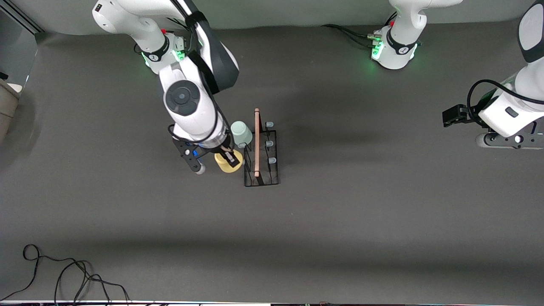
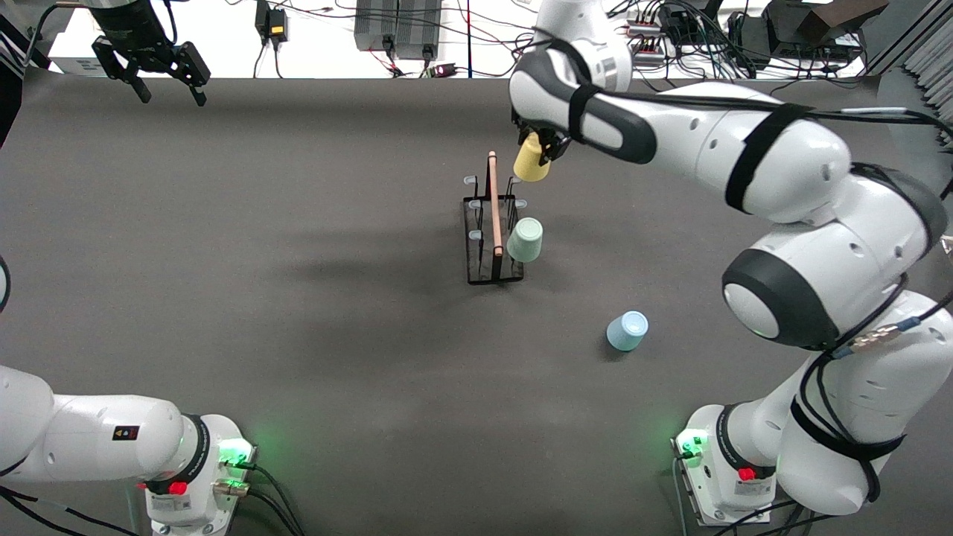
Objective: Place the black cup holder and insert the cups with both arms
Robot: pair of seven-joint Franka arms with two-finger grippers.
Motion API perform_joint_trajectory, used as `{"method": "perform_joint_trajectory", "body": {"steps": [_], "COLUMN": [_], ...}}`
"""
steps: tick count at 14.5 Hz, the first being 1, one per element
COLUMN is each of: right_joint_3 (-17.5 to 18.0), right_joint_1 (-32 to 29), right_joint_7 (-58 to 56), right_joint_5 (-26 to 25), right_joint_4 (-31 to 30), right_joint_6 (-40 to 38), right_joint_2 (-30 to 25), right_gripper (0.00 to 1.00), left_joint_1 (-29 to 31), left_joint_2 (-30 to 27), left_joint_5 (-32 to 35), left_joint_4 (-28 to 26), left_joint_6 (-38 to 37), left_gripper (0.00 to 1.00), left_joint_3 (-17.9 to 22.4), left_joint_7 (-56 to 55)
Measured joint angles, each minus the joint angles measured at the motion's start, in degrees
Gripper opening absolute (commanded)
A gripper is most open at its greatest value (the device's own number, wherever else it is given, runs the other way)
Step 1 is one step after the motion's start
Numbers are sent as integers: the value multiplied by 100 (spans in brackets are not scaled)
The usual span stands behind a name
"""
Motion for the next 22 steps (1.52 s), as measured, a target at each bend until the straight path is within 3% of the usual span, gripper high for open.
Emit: {"method": "perform_joint_trajectory", "body": {"steps": [10,11,12,13,18,22], "right_joint_3": [61,61,61,59,-64,-323], "right_joint_1": [177,188,189,187,138,121], "right_joint_7": [194,198,198,200,199,65], "right_joint_5": [53,96,148,195,225,224], "right_joint_4": [2,1,2,2,226,1221], "right_joint_6": [651,704,742,756,595,-793], "right_joint_2": [656,725,788,843,822,637], "right_gripper": [0,20,74,100,100,100], "left_joint_1": [0,0,0,0,0,0], "left_joint_2": [0,0,0,0,0,0], "left_joint_5": [0,0,0,0,0,0], "left_joint_4": [0,0,0,0,0,-1], "left_joint_6": [0,0,0,0,0,0], "left_gripper": [100,100,100,100,100,99], "left_joint_3": [0,0,0,0,1,3], "left_joint_7": [0,0,0,0,0,0]}}
